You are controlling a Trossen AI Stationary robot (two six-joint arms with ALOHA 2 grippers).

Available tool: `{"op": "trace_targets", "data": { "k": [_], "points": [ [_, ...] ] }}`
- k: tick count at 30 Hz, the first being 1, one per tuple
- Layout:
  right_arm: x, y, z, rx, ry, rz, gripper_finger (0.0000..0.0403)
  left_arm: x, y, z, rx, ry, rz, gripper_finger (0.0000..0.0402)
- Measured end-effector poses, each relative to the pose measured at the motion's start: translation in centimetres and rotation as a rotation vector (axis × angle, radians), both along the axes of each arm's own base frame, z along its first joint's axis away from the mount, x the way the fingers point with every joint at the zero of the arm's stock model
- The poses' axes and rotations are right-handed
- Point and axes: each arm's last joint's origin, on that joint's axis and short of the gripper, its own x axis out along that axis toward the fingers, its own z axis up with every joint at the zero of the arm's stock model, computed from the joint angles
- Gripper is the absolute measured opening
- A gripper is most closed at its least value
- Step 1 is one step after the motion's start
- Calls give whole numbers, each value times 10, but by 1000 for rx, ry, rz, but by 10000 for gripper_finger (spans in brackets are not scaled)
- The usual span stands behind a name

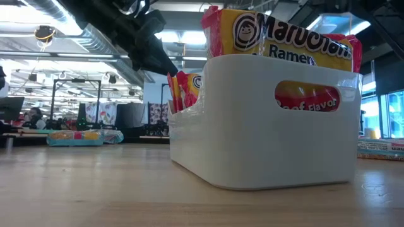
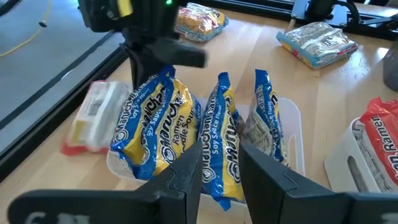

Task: Sort Maruchan noodles
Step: Put the red noodle pack into the white bin

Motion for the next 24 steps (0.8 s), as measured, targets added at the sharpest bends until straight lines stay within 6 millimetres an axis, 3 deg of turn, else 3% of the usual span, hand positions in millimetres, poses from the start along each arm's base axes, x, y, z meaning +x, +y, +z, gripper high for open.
{"op": "trace_targets", "data": {
  "k": [4,9,14,19,24],
  "points": [
    [-1,2,18,-14,-4,58,3,0,1,0,24,5,-8,96],
    [-16,9,59,-131,-31,29,3,4,12,2,120,-10,48,96],
    [-34,26,61,-132,-54,65,3,12,67,-5,16,15,121,96],
    [-43,43,38,-93,-118,95,3,41,134,-9,-144,30,65,96],
    [-45,60,21,-67,-119,131,3,70,193,-29,-266,151,-17,96]
  ]
}}
